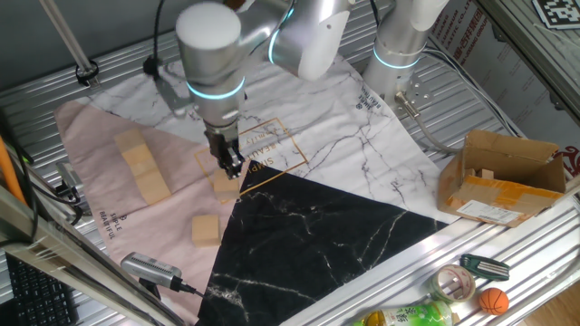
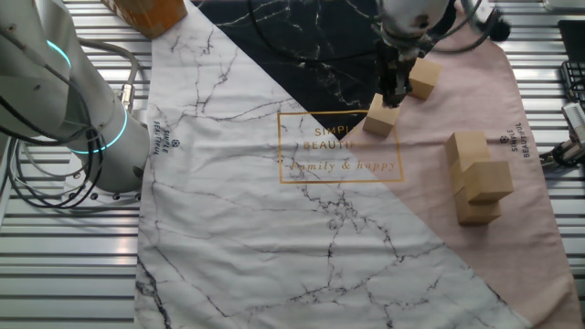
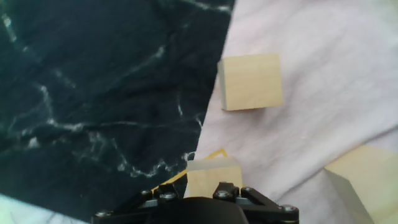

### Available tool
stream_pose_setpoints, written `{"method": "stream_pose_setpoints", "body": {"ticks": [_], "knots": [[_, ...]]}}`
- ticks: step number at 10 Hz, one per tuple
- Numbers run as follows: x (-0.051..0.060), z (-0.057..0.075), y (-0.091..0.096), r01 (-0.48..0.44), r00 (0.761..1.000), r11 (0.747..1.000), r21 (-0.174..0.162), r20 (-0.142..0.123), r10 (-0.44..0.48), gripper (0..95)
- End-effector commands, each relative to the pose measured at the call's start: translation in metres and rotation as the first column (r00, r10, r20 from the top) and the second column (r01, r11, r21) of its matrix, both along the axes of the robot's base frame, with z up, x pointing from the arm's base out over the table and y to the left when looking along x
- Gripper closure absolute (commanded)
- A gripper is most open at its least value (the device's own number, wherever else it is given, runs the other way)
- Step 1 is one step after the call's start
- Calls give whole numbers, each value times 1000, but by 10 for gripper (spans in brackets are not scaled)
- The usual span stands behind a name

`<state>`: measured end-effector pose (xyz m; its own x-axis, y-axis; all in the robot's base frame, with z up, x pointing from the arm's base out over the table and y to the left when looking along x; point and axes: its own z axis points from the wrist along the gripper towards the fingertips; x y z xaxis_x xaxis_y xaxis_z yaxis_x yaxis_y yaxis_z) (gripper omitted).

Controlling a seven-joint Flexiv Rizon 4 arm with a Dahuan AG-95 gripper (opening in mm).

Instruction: Stack the blocks into a pyramid shape

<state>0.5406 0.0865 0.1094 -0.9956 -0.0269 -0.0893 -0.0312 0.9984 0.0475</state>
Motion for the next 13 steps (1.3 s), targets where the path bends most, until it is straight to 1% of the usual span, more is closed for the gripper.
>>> {"method": "stream_pose_setpoints", "body": {"ticks": [1,2,3,4,5,6,8,9,11,13], "knots": [[3,4,-18,263,964,963,53,30,-264,380],[4,4,-18,284,958,957,56,31,-286,380],[7,1,-20,284,958,958,40,35,-286,380],[8,-2,-25,284,958,958,33,35,-285,380],[8,-2,-25,284,958,958,33,35,-285,380],[12,-17,-29,284,958,958,37,35,-285,380],[19,-19,-28,284,958,958,38,30,-285,380],[23,-17,-27,284,958,958,36,25,-285,190],[28,-15,-25,284,958,958,44,22,-285,190],[28,-15,-25,284,958,958,41,19,-285,190]]}}
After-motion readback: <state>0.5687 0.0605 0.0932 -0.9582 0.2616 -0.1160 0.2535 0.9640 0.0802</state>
